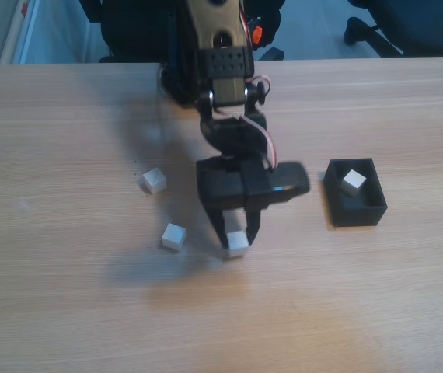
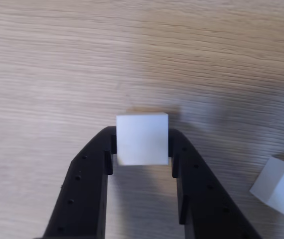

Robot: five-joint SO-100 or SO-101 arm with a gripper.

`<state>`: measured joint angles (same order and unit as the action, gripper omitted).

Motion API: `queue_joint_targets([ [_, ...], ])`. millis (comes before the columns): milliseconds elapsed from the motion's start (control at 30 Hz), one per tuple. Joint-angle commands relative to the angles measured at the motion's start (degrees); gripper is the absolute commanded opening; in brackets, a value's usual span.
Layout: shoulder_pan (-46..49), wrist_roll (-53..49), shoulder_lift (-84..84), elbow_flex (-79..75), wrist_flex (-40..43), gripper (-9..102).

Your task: Pick blocks and place them in the box.

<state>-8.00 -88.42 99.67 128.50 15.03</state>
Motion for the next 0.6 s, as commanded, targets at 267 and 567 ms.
queue_joint_targets([
  [267, -17.9, 4.5, 23.4, -2.1, 18.3, 0],
  [567, -30.5, 8.3, 20.5, -8.1, 19.7, 0],
])
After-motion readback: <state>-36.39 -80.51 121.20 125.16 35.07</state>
